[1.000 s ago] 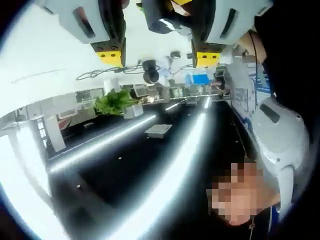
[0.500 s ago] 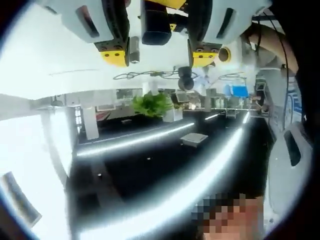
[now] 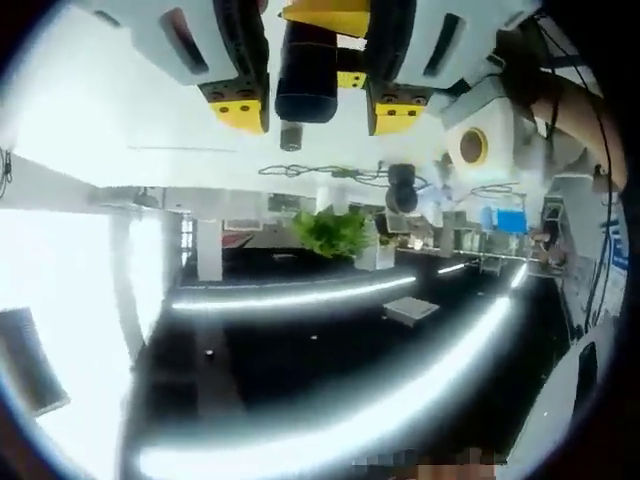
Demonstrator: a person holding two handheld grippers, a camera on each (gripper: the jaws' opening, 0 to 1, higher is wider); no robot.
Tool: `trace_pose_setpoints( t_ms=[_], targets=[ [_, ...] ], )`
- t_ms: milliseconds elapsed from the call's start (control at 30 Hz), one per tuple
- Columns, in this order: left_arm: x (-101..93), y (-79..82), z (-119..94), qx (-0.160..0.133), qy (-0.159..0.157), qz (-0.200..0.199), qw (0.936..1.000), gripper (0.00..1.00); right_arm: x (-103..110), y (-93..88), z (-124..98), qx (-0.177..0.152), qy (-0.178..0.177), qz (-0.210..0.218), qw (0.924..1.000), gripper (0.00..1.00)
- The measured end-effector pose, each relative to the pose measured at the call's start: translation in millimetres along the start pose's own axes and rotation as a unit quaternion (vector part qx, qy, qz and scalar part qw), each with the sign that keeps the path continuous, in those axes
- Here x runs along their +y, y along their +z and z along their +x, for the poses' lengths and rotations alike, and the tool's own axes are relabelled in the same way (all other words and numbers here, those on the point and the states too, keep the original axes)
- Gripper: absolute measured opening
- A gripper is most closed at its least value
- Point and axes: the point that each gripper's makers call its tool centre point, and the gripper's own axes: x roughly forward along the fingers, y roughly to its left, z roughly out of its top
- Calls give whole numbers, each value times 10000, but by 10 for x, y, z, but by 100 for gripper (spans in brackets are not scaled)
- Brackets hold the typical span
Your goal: Pick up cosmetic bottle twist off cap place on table pick up cap screw tight cap place on table
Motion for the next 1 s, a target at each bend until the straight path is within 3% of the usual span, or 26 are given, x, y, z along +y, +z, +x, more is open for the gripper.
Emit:
trace_pose_setpoints(
  t_ms=[300, 733, 1000],
  targets=[
    [4, 1, 1, 2, -1, 19, 10000, 12, -66, -48, 11, 160, -247, 34, 9996, 18],
    [10, -1, 3, 5, -3, 6, 10000, 12, -79, -89, 3, 169, -217, 269, 9993, 17],
    [23, -2, 3, 8, 21, 9, 10000, 12, -21, -84, 34, 139, 473, 261, 9984, 17]
  ],
)
